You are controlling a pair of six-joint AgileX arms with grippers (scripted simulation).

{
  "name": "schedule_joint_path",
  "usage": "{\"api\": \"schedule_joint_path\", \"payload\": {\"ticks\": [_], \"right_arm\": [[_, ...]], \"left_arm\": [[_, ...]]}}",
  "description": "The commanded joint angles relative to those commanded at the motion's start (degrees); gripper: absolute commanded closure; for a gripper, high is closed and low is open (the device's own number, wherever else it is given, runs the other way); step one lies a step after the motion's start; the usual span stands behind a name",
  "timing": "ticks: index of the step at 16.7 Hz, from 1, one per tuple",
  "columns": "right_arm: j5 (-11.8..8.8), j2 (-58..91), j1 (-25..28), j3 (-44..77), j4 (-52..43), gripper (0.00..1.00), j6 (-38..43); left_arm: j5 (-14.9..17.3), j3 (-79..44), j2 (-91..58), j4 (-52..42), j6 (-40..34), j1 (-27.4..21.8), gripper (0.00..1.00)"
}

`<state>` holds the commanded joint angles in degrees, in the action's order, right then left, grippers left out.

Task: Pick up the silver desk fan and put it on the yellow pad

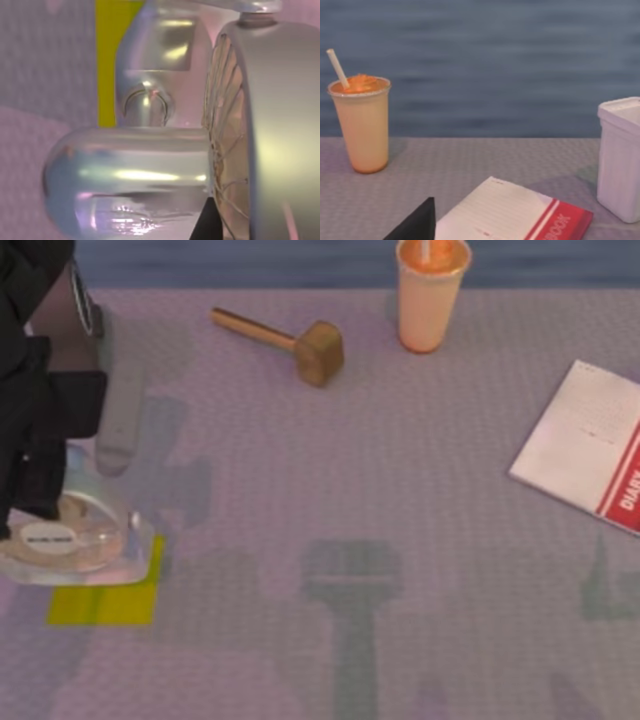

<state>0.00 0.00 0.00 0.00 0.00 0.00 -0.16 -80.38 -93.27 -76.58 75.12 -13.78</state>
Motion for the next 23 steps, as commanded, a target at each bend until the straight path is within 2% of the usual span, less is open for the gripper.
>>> {"api": "schedule_joint_path", "payload": {"ticks": [5,10,23], "right_arm": [[0.00,0.00,0.00,0.00,0.00,0.00,0.00],[0.00,0.00,0.00,0.00,0.00,0.00,0.00],[0.00,0.00,0.00,0.00,0.00,0.00,0.00]], "left_arm": [[0.03,5.52,-0.62,6.38,0.50,0.57,1.00],[-0.02,6.22,-0.87,6.92,0.64,0.59,1.00],[-0.02,6.22,-0.87,6.92,0.64,0.59,0.02]]}}
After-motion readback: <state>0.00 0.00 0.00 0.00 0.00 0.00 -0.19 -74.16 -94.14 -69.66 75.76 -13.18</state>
